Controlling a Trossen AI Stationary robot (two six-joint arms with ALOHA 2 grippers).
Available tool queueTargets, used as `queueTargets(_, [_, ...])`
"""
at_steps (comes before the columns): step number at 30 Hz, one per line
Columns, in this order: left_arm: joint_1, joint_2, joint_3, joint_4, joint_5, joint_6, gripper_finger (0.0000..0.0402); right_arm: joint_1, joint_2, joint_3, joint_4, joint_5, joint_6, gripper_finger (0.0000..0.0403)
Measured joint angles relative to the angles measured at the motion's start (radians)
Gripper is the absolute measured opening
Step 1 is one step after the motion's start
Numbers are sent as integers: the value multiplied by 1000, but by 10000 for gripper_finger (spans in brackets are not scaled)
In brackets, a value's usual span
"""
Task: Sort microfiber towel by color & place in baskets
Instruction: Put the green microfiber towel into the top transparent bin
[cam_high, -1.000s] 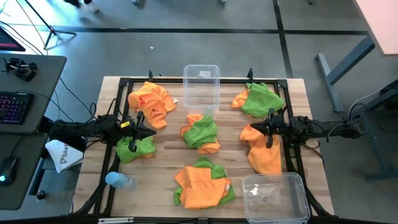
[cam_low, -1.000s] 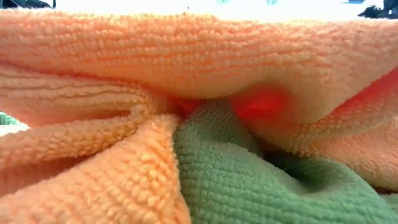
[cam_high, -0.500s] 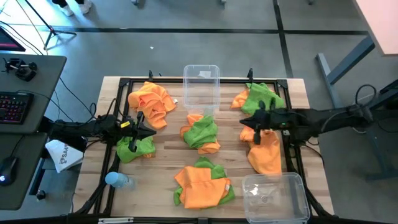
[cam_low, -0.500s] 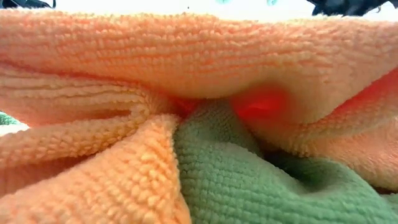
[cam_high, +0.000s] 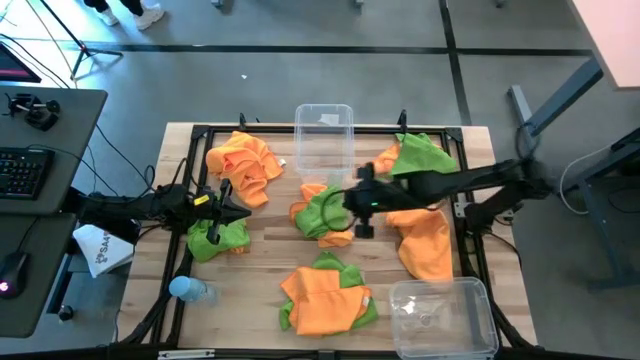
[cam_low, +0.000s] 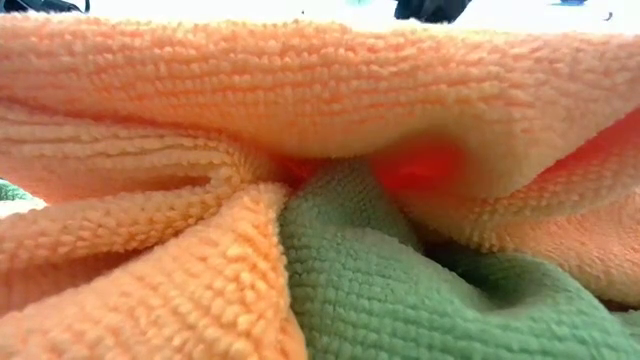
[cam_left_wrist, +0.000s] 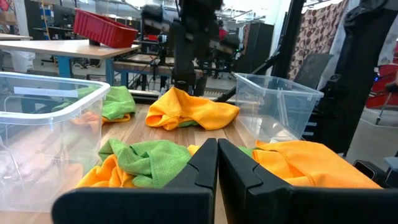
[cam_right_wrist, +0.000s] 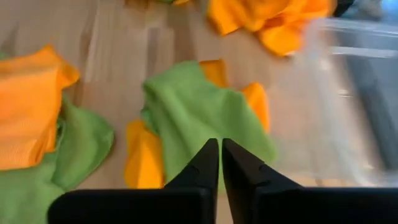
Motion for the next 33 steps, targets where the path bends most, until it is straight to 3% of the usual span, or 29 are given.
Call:
queueTargets(11, [0, 0, 0, 0, 0, 0, 0, -53, 268, 37, 36, -65, -85, 119])
queueTargets(22, [0, 0, 0, 0, 0, 0, 0, -59, 342, 36, 96, -63, -120, 140])
queueTargets(26, [0, 0, 0, 0, 0, 0, 0, -59, 345, 36, 96, -63, -127, 124])
queueTargets(31, [0, 0, 0, 0, 0, 0, 0, -59, 345, 36, 95, -63, -146, 26])
queueTargets(33, [0, 0, 0, 0, 0, 0, 0, -58, 345, 36, 95, -63, -153, 11])
